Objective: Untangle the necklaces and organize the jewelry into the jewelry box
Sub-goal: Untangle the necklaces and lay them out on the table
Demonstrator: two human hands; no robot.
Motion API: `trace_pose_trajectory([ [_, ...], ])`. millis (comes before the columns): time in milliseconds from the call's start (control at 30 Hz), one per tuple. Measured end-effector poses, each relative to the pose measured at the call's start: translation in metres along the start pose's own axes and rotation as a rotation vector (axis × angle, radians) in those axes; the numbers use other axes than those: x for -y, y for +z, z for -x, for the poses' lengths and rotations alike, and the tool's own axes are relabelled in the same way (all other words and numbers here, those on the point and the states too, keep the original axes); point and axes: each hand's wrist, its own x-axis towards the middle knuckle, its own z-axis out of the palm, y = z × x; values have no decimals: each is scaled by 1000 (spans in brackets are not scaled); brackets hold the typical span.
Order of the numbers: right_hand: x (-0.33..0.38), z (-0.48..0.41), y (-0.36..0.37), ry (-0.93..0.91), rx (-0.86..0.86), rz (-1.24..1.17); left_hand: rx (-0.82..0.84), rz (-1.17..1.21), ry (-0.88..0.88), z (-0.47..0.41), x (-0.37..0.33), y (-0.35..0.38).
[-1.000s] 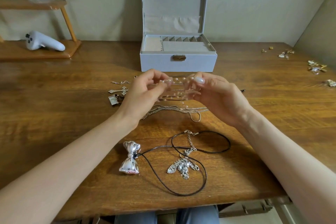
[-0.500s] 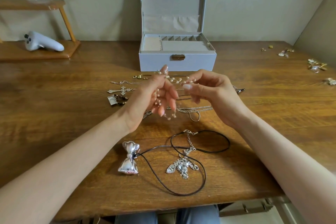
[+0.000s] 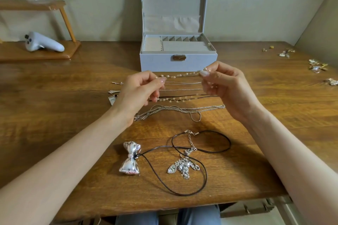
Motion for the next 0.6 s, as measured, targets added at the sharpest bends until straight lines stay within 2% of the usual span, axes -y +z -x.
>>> trace_pose_trajectory([
  [100, -1, -1, -2, 27, 63, -28, -55, -85, 47, -1, 3, 2],
  [200, 1, -3, -6, 44, 37, -81, -76, -88, 39, -2, 3, 1],
  [433, 2, -3, -9, 16, -87, 53, -101, 93, -29, -2, -3, -5],
  [600, 2, -4, -12, 31, 7, 52, -73, 215, -46, -2, -8, -8],
])
